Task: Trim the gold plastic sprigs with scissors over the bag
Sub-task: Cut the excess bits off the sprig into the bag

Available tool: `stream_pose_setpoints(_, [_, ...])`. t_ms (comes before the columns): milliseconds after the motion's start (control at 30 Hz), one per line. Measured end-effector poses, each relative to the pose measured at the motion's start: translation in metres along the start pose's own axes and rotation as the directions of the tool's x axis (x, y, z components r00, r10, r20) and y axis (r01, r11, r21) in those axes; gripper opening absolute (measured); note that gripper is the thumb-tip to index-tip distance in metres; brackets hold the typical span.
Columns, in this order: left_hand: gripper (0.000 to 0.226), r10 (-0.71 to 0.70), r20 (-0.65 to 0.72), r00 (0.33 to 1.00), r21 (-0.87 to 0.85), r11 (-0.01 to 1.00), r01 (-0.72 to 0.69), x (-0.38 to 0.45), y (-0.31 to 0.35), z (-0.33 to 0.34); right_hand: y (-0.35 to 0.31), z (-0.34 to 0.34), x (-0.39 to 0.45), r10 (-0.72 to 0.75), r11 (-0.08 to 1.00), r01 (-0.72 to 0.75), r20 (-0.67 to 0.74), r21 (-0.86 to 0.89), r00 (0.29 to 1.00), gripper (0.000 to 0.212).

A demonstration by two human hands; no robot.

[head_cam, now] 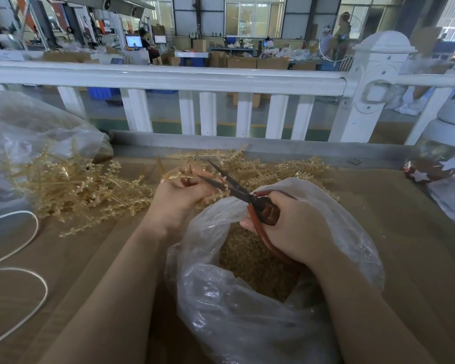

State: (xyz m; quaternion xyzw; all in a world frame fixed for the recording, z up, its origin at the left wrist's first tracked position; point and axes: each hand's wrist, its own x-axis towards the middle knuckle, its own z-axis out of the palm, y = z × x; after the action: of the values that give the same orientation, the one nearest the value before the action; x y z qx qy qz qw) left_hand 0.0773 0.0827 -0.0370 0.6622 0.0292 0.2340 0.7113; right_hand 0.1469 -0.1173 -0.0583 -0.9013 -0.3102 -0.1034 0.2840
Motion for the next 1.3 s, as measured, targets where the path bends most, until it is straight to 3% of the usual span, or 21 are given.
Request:
stream_pose_setpoints(167, [0.01,0.048,0.047,0.998,0.101,0.993,-0.053,0.0007,-0.0004,0.0008,-0.0021,-0.0004,-0.0001,-0.014,1.0,0.014,-0.022,-0.007,1.0,0.075])
stream_pose_setpoints(267, [0.021,0.047,0.048,0.998,0.115,0.992,-0.052,0.001,-0.0001,0.0011,-0.0021,0.0,-0.0003,-0.012,1.0,0.012,-0.012,-0.007,1.0,0.076])
stream_pose_setpoints(500, [0.012,0.018,0.061,0.998,0.144,0.989,-0.027,0.0002,0.0004,0.0014,-0.0027,0.0005,-0.0009,-0.007,1.0,0.007,0.003,-0.013,1.0,0.075])
stream_pose_setpoints(733, [0.03,0.048,0.099,0.994,0.119,0.991,-0.06,0.0003,0.0027,-0.0002,-0.0031,-0.0006,0.0,0.007,1.0,-0.007,0.0,-0.016,1.0,0.077])
stream_pose_setpoints(967, [0.032,0.044,0.125,0.991,0.097,0.994,-0.057,-0.0004,0.0039,-0.0007,-0.0046,-0.003,-0.0013,-0.015,1.0,0.015,-0.025,-0.026,1.0,0.076])
stream_pose_setpoints(1100, [0.005,-0.016,0.146,0.989,0.083,0.997,0.004,-0.001,0.0035,-0.0015,-0.0049,-0.0037,-0.0028,-0.028,0.999,0.027,-0.024,-0.024,0.999,0.074])
stream_pose_setpoints(1167, [0.013,-0.033,0.141,0.989,0.082,0.996,0.022,-0.0011,0.0031,-0.0028,-0.0049,-0.0042,-0.003,-0.034,0.999,0.034,-0.032,-0.013,0.999,0.074])
stream_pose_setpoints(1233, [0.002,-0.032,0.164,0.986,0.03,0.999,0.028,-0.0014,0.0053,-0.0017,-0.0053,-0.0047,-0.0026,-0.031,1.0,0.03,-0.042,-0.006,0.999,0.075])
stream_pose_setpoints(1300, [0.01,-0.025,0.176,0.984,-0.008,1.0,0.026,-0.0016,0.0051,-0.001,-0.0054,-0.0048,-0.0019,-0.021,1.0,0.021,-0.045,-0.001,0.999,0.077])
